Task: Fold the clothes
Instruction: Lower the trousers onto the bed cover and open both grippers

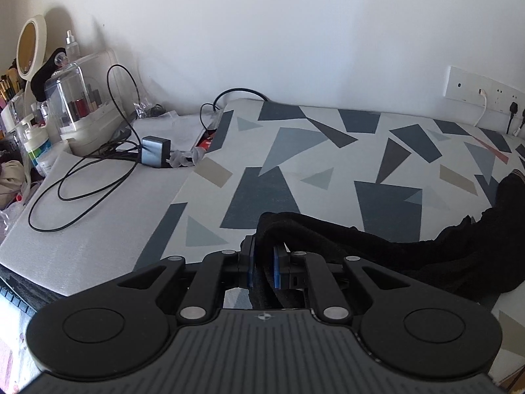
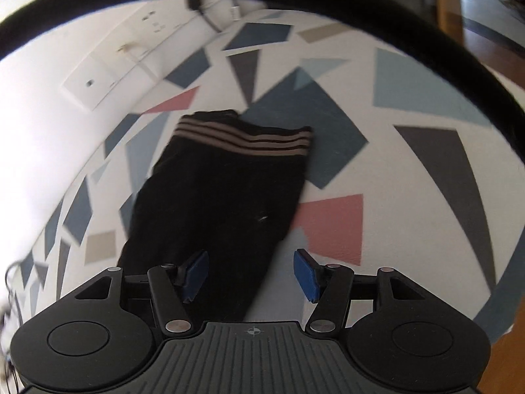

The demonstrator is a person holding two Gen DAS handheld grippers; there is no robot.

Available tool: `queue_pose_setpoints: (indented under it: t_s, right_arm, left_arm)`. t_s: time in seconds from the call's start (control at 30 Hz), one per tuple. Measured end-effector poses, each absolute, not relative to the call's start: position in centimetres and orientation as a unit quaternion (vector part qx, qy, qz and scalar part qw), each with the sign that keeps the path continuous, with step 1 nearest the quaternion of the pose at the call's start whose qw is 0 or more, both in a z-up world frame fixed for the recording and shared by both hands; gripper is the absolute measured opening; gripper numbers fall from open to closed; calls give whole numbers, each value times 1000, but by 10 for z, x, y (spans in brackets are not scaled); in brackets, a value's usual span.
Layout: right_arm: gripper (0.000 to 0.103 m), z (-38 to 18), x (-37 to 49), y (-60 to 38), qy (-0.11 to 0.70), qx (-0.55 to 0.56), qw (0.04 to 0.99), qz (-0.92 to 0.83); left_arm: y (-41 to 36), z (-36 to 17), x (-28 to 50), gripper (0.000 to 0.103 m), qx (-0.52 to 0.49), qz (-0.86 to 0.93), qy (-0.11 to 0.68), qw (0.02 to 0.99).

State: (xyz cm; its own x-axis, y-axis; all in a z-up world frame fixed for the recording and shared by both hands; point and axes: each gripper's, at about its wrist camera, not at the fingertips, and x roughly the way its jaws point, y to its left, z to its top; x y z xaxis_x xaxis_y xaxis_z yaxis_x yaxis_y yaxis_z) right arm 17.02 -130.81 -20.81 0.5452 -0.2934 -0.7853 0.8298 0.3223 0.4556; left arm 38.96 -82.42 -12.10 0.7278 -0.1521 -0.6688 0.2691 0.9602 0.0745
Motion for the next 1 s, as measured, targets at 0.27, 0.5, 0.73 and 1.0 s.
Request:
queue_pose_setpoints:
  t_s: [0.27, 0.5, 0.73, 1.0]
  right_arm:
    - [3, -219, 147, -1313, 233, 518, 739, -363]
    - [2, -174, 100, -1308, 129, 536, 757, -350]
    - [2, -112, 61, -1308, 35, 501, 789, -353]
    - [2, -86, 42, -1299, 37, 484, 799, -356]
  left_arm:
    - [-806, -114, 397, 11, 69, -79, 344, 933]
    - [-809, -96, 398, 11, 57, -90, 310, 945]
    - [-833, -89, 389, 11, 105, -142, 289, 941]
    - [-830, -106, 386, 11, 115, -190, 368, 903]
